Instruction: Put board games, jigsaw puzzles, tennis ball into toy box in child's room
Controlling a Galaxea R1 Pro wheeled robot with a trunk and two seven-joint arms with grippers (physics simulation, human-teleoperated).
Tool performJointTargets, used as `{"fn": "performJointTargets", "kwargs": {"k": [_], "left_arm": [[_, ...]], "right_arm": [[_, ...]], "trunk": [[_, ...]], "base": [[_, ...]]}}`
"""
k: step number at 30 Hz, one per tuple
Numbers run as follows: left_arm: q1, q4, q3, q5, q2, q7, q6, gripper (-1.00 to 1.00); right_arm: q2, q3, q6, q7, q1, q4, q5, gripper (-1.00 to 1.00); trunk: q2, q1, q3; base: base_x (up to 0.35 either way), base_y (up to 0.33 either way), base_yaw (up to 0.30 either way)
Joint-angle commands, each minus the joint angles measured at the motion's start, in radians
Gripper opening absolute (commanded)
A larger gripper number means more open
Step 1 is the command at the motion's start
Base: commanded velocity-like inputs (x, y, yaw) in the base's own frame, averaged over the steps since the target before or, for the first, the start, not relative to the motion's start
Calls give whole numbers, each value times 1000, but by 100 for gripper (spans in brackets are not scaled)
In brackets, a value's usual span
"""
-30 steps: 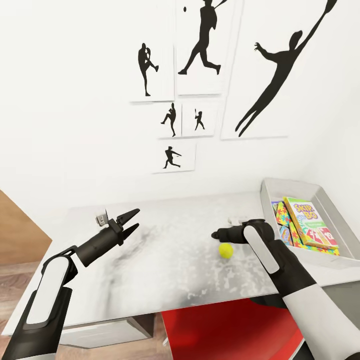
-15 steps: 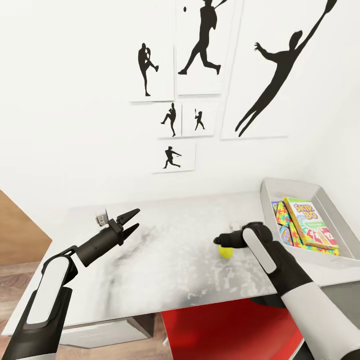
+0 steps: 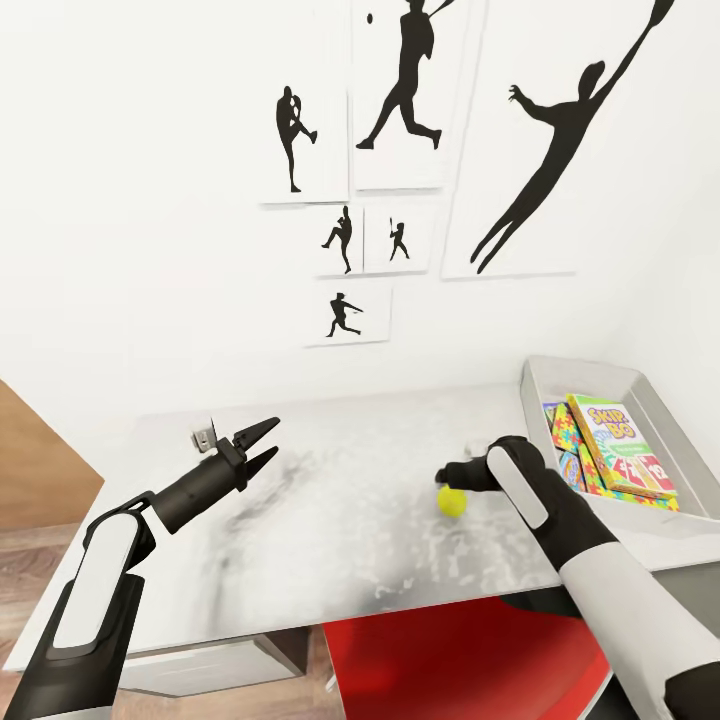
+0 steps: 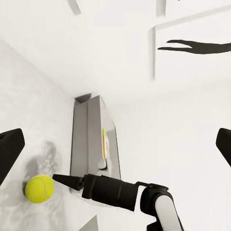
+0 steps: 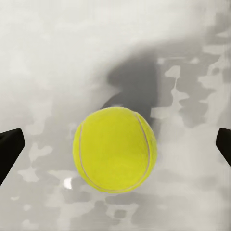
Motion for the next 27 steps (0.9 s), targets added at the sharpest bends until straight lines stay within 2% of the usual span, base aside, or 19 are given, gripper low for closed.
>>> {"fn": "performJointTargets", "kwargs": {"k": [1, 17, 27], "left_arm": [[-1, 0, 1, -5, 0, -6, 5, 100], [-1, -1, 1, -5, 0, -6, 5, 100], [-1, -2, 1, -5, 0, -7, 5, 100]], "right_arm": [[-1, 4, 0, -10, -8, 9, -10, 100], [0, 8, -27, -9, -33, 50, -1, 100], [0, 8, -36, -9, -60, 54, -1, 100]], "trunk": [[-2, 1, -2], [-2, 1, -3], [-2, 1, -13]], "base": [[0, 0, 0], [0, 0, 0], [0, 0, 0]]}}
